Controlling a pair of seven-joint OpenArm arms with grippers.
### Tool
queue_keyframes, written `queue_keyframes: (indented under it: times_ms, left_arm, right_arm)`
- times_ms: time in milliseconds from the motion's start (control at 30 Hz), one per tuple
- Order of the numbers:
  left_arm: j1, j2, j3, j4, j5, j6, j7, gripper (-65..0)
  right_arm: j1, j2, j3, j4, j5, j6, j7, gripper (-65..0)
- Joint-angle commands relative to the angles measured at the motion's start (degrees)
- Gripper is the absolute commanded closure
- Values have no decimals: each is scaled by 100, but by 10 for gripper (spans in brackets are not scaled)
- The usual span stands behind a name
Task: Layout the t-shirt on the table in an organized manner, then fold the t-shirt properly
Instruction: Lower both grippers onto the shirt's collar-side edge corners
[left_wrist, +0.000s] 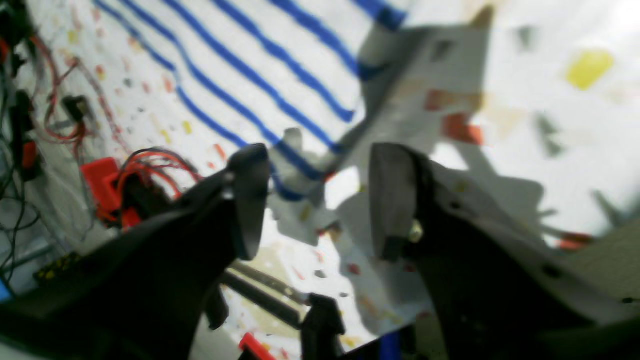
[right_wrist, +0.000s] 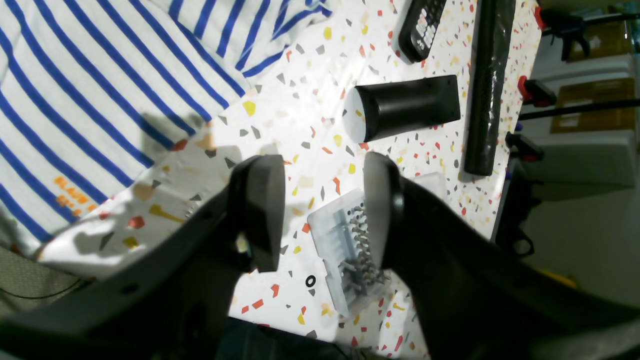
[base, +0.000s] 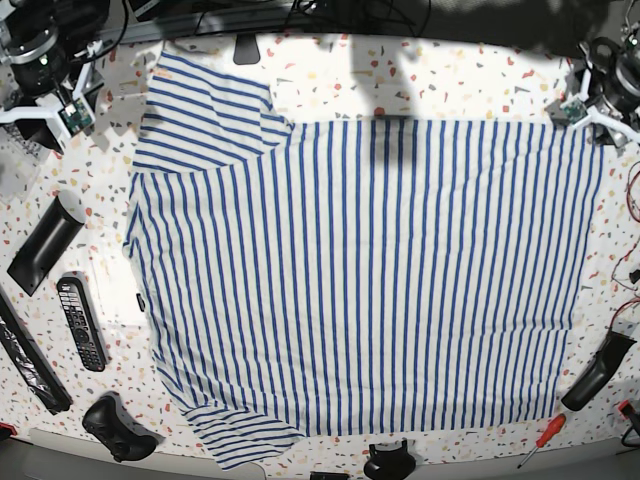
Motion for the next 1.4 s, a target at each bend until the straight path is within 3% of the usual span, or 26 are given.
queue_keyframes:
  times_ms: [0, 100, 333, 500, 633, 833, 1000, 1167, 1367]
  left_arm:
    - [-4, -101, -63, 63, 22, 61, -232, -310]
    - [-72, 22, -63, 63, 24, 98, -715, -312]
    - [-503, 573, -63, -343, 28, 101, -649, -311]
    - [-575, 452, -63, -833, 415, 131, -66, -311]
    - [-562, 210, -63, -837, 385, 302, 160, -311]
    - [-525, 208, -63, -831, -136, 295, -190, -311]
    - [-514, 372, -63, -752, -116, 286, -723, -311]
    - [-514, 485, -61, -697, 787, 247, -1266, -311]
    - [-514, 470, -63, -715, 789, 210, -1062, -311]
  right_arm:
    - [-15, 66, 57, 90, -63, -68, 76, -254]
    - [-15, 66, 57, 90, -63, -68, 79, -254]
    - [-15, 66, 57, 90, -63, -68, 74, -254]
    - [-17, 66, 57, 90, -63, -68, 74, -254]
    - [-15, 66, 57, 90, -66, -68, 76, -254]
    - [-15, 66, 57, 90, -61, -68, 76, -254]
    - [-15, 66, 57, 90, -61, -68, 79, -254]
    - [-15, 66, 57, 90, -61, -68, 79, -254]
    - [-17, 66, 57, 90, -63, -68, 76, -254]
